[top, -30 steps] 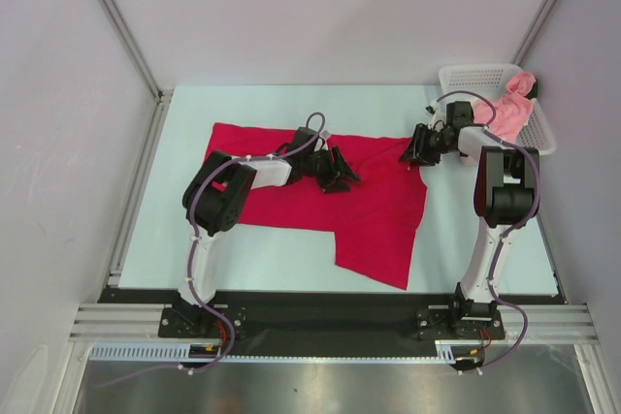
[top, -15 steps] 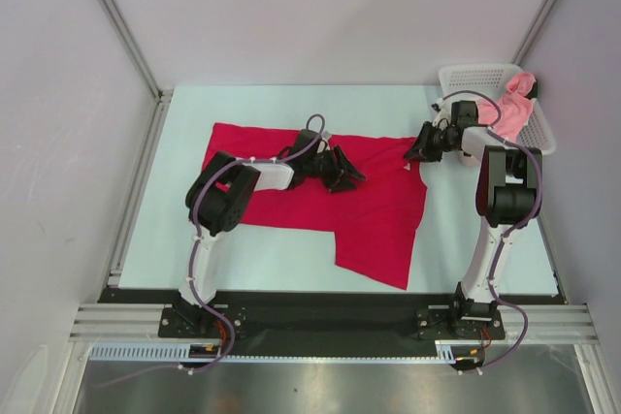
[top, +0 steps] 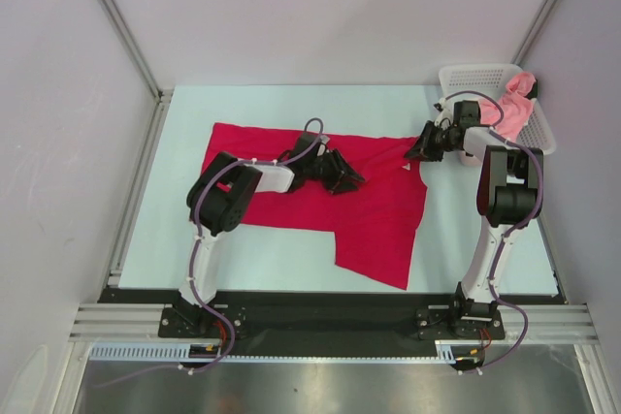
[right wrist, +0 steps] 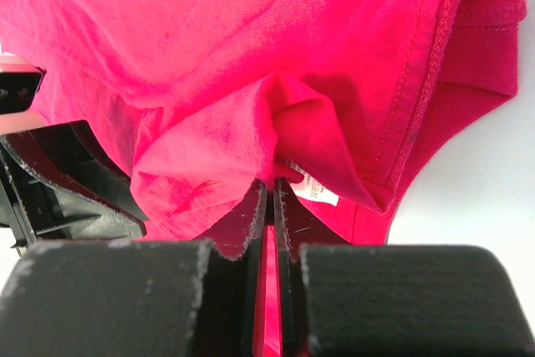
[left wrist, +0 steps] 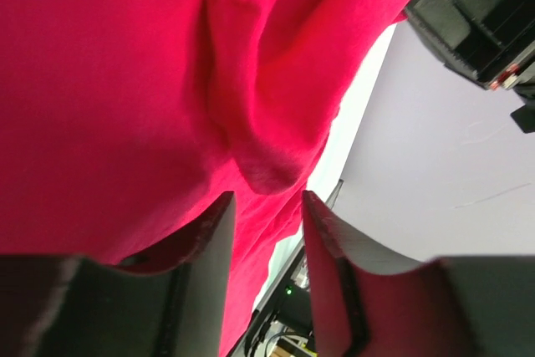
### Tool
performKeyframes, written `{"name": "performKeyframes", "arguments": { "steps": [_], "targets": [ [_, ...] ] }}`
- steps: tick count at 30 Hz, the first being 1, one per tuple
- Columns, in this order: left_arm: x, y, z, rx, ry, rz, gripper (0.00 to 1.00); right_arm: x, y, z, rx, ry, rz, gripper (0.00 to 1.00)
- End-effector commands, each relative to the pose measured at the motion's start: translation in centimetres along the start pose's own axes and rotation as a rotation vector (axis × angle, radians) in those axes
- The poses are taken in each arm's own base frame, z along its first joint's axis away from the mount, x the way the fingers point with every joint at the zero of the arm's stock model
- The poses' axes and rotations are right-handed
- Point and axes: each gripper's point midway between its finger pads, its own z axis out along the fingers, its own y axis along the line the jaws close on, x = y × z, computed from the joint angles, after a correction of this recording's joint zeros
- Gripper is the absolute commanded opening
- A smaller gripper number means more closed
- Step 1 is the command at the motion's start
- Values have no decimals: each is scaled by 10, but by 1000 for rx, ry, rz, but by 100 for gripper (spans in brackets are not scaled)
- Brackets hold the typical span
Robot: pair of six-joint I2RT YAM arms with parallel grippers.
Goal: Fold and stack the t-shirts
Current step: Fold the tshirt
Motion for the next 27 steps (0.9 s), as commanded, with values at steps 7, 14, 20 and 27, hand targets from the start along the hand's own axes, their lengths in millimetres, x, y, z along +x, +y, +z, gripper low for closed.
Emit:
{"name": "performKeyframes", "arguments": {
  "steps": [7,14,20,27],
  "targets": [
    [-8,-14,12,21,-20,-2,41,-17,4,-2,-30,-36,-21,3],
    [0,-7,18,0,-5,-20,45,-18,4,-2,-34,-40,-11,3],
    [-7,-10,22,11,-10,5,15,-18,8,-3,-41,-37,5,3],
    [-6,-27,5,-27,9,137,0,4,25,-30,25,50,131,0]
  ]
}}
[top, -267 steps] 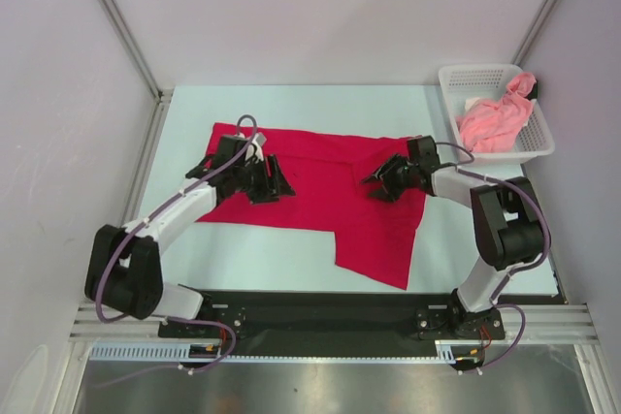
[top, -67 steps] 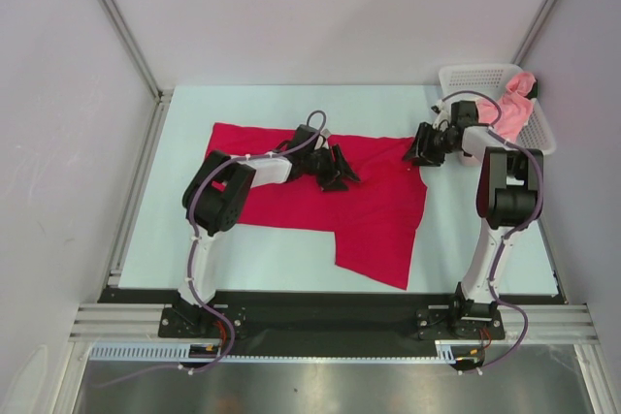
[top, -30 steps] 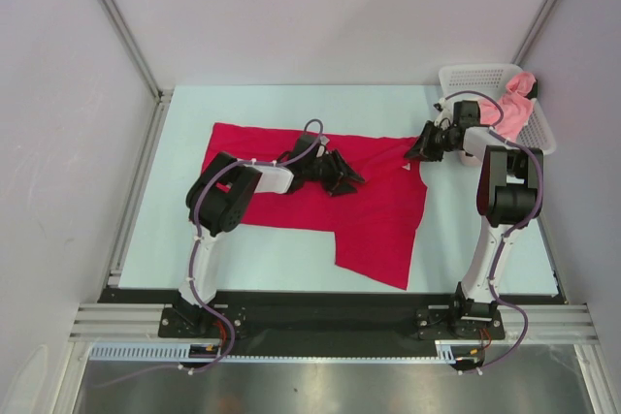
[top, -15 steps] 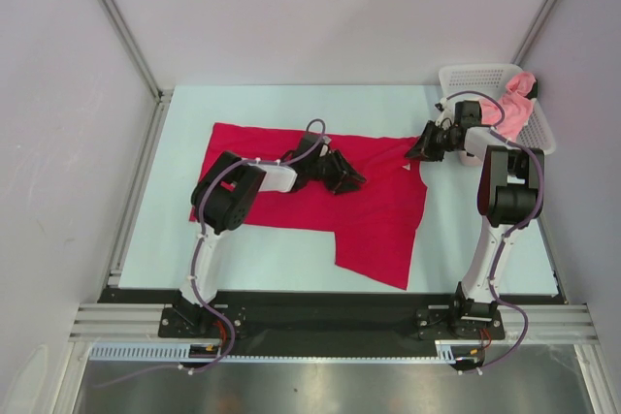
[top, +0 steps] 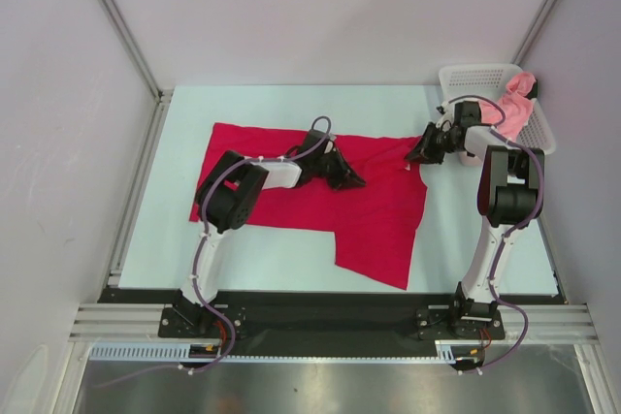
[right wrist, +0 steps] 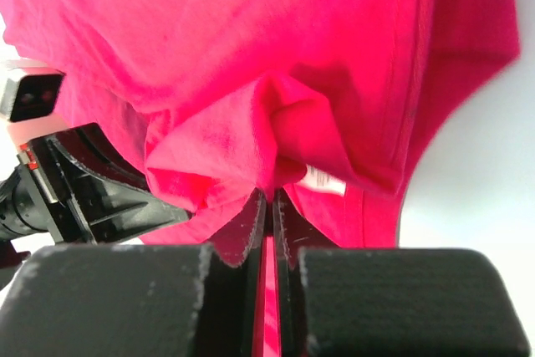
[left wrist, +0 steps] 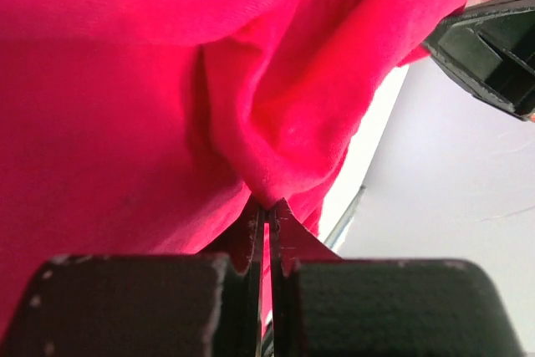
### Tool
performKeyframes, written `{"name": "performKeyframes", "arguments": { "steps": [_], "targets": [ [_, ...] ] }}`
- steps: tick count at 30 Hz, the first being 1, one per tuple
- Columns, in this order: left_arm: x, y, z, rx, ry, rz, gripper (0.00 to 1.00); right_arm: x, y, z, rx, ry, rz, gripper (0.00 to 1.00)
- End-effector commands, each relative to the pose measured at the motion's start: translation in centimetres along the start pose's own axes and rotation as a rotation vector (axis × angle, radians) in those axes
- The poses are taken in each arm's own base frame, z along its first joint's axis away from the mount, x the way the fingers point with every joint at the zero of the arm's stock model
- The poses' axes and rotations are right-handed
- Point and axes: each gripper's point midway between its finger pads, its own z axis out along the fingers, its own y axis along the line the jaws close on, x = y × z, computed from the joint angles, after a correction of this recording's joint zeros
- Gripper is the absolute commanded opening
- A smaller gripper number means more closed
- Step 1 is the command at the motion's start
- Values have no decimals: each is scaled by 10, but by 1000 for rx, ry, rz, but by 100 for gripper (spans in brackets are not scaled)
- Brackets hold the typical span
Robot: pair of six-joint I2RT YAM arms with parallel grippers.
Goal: Fold and stack the t-shirts
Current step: Fold the tshirt
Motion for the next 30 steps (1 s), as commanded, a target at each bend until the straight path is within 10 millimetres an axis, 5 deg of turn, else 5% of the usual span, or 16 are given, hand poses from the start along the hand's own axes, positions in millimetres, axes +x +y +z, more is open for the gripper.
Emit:
{"name": "performKeyframes", "arguments": {
  "steps": [1,11,19,30],
  "targets": [
    [-1,-32,-21,18,2,133,0,6,26,-32,18,33,48,0],
    [19,-33,-42,0,119,193,0,55,30,-67,68,156,125,0],
    [18,-32,-60,41,168,150,1,85,21,-67,81,229,177,0],
    [19,-24,-57,56,221,135,6,106,13,-69,128,252,242,0]
  ]
}}
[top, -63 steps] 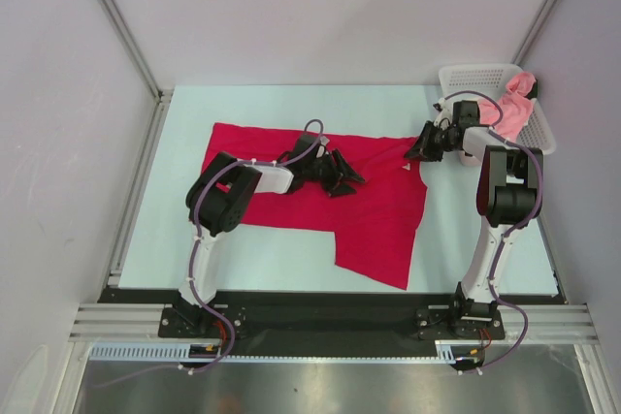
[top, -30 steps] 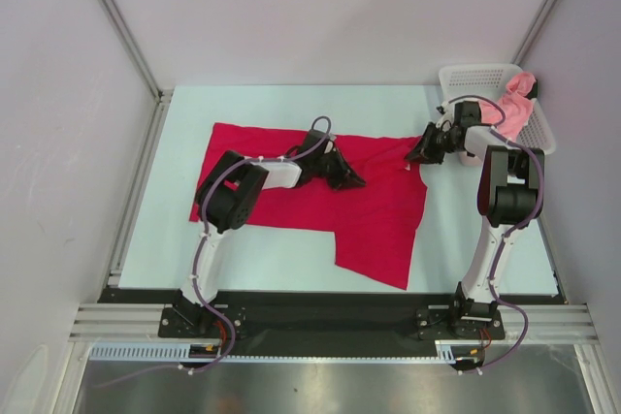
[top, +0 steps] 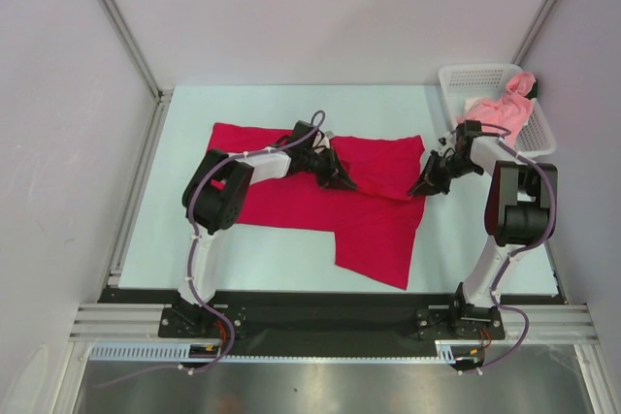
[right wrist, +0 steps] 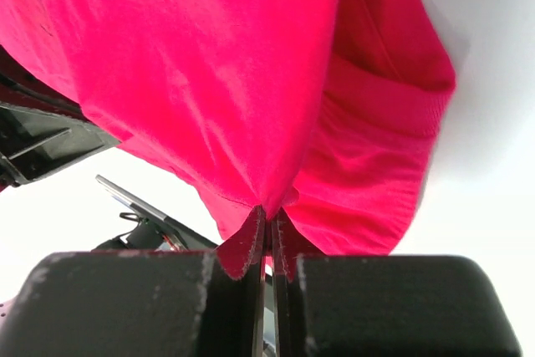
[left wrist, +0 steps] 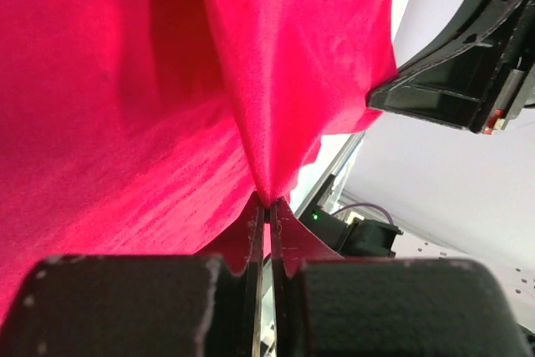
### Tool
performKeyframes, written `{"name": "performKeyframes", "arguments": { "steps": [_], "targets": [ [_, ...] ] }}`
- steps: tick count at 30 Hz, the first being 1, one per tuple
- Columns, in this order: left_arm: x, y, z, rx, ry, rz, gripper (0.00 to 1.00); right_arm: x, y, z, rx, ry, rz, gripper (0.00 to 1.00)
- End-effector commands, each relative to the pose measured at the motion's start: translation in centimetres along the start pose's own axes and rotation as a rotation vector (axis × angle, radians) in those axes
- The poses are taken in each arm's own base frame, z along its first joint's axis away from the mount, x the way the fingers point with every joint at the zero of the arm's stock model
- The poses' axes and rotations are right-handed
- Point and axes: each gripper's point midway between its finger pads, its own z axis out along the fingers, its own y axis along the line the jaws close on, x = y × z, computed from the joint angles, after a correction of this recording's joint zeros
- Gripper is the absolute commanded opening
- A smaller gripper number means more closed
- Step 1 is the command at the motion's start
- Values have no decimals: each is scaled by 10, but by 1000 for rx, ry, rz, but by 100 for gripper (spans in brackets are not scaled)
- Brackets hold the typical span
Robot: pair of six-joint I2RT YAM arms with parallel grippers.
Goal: Fold and stack the t-shirts
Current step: Fold the tshirt
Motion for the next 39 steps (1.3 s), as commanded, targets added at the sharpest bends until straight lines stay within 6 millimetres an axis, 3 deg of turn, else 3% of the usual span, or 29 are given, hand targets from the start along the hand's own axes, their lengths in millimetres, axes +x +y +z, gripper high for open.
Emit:
{"name": "performKeyframes", "arguments": {
  "steps": [1,13,18,21,23,25,26,29,33,35,36,38,39],
  "targets": [
    [2,-19,-9,50,25,55,6,6,4,-11,8,-20,11,0],
    [10,-5,-11,16,67,52,12,12,-3,1,44,-43,24,6],
    [12,7,-15,-30,75,88,24,14,-9,4,75,-52,17,17],
    [9,7,-31,-74,59,156,37,11,-9,-10,122,-100,-11,25],
    [6,-4,-52,-100,26,204,42,-4,1,-27,139,-181,-57,34],
    [-11,1,-76,-134,-54,262,47,-23,12,-41,146,-260,-96,45],
    [-16,-12,-96,-132,-106,301,50,-44,24,-50,134,-326,-131,48],
    [-52,-4,-146,-194,-265,357,54,-83,38,-55,130,-430,-200,51],
    [-100,26,-212,-290,-449,326,56,-130,54,-66,130,-551,-248,53],
    [-118,37,-234,-331,-518,298,57,-146,55,-65,144,-578,-254,55],
    [-129,51,-249,-353,-551,267,57,-152,49,-55,156,-564,-251,56],
    [-147,57,-263,-375,-592,274,61,-166,53,-57,167,-582,-276,56],
    [-158,75,-268,-405,-594,277,62,-173,45,-50,192,-574,-273,56]
  ]
}}
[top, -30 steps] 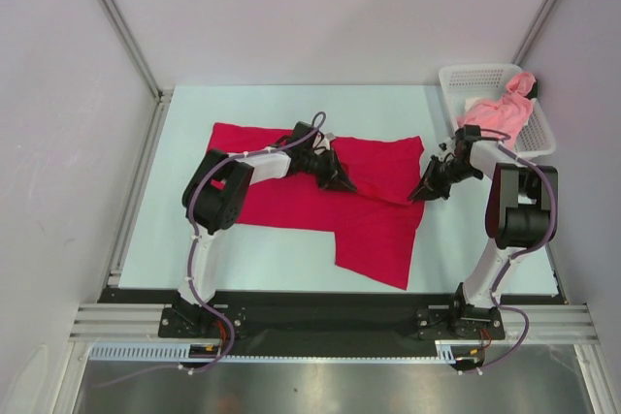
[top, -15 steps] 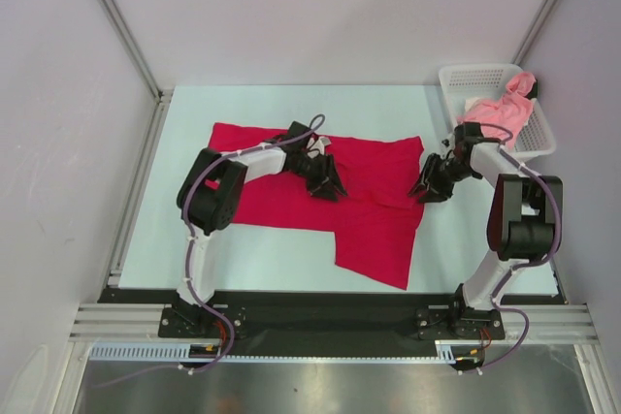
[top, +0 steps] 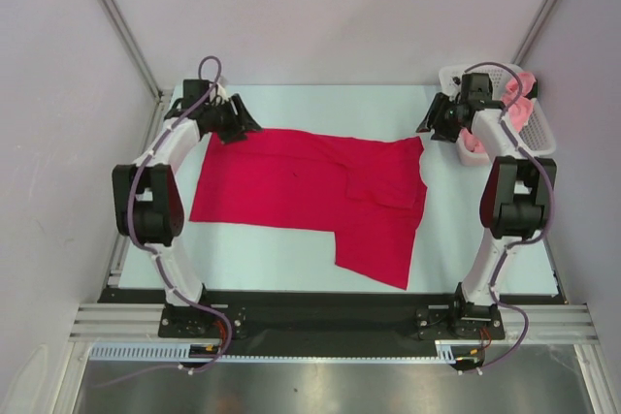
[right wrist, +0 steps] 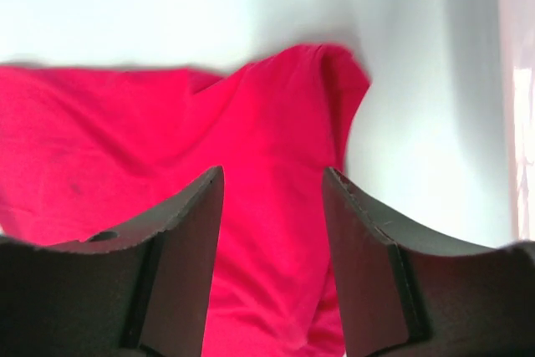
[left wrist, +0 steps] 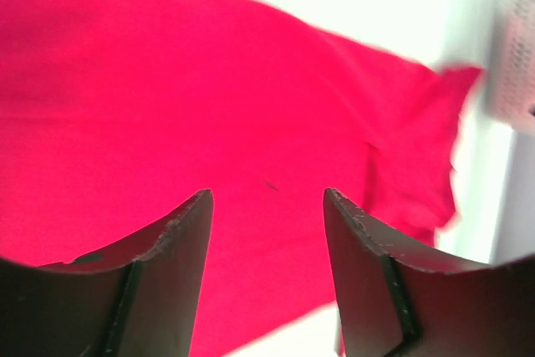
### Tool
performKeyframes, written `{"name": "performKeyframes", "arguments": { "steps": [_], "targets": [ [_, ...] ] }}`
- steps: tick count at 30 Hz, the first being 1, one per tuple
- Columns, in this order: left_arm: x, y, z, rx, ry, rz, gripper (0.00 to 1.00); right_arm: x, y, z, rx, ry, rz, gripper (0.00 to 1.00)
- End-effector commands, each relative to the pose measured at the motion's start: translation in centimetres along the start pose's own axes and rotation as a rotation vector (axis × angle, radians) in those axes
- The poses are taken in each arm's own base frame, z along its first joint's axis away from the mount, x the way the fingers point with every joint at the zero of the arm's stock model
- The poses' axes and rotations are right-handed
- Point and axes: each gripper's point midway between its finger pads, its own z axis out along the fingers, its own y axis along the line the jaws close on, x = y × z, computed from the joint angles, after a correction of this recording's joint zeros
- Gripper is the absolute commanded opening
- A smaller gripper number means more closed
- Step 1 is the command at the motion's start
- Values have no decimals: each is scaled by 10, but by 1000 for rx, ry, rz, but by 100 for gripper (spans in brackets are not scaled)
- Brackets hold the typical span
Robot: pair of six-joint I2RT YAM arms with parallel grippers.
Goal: Fold and stack the t-shirts
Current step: Fold the tshirt
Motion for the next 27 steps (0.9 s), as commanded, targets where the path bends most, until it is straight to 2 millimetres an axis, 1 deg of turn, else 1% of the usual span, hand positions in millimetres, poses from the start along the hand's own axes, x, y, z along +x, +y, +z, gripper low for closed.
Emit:
{"name": "performKeyframes", "arguments": {
  "steps": [1,2,3,4,5,6,7,8,9,10,11,12,13,14,15,17,18,20,21,23,27],
  "targets": [
    [-32,30,7,-85,-44,85,63,-22,-9,21,49,-42,-58,56],
    [-38,38,9,-106,-46,92,64,-24,-10,25,52,-38,-65,57],
    [-45,50,11,-132,-50,107,64,-24,-12,29,59,-32,-82,57],
    [-57,63,13,-157,-61,99,65,-19,-15,38,64,-9,-89,58],
    [-62,72,15,-172,-67,95,66,-24,-12,40,51,-16,-101,59],
    [-69,83,14,-184,-78,82,66,-23,-10,43,51,-11,-118,59],
    [-80,86,13,-192,-101,85,66,-20,-12,50,54,-1,-125,59],
    [-79,100,21,-206,-87,67,67,-23,-10,51,52,-5,-138,59],
    [-84,111,19,-218,-93,55,67,-21,-10,56,54,5,-151,60],
    [-92,115,19,-225,-98,50,68,-19,-10,59,54,13,-155,61],
    [-89,128,27,-240,-79,35,68,-13,-13,66,48,36,-151,61],
    [-91,138,26,-251,-80,27,68,-15,-13,68,50,36,-151,61],
    [-98,140,26,-254,-93,32,69,-12,-16,70,64,43,-156,61],
    [-96,149,30,-264,-84,24,69,-10,-21,73,82,50,-156,61],
    [-99,155,28,-277,-88,16,69,-7,-24,74,87,57,-157,61],
    [-104,159,28,-281,-99,16,70,-5,-27,78,89,67,-163,61],
    [-103,164,31,-285,-93,16,70,-3,-28,79,90,71,-163,62],
    [-104,165,35,-277,-87,27,70,-4,-30,80,96,72,-163,61],
    [-101,172,39,-290,-76,22,70,-4,-31,81,97,71,-165,62],
    [-104,176,41,-299,-76,29,70,-4,-32,84,96,74,-163,61],
    [-105,186,52,-301,-70,26,67,-2,-34,89,94,90,-162,60]
  ]
}}
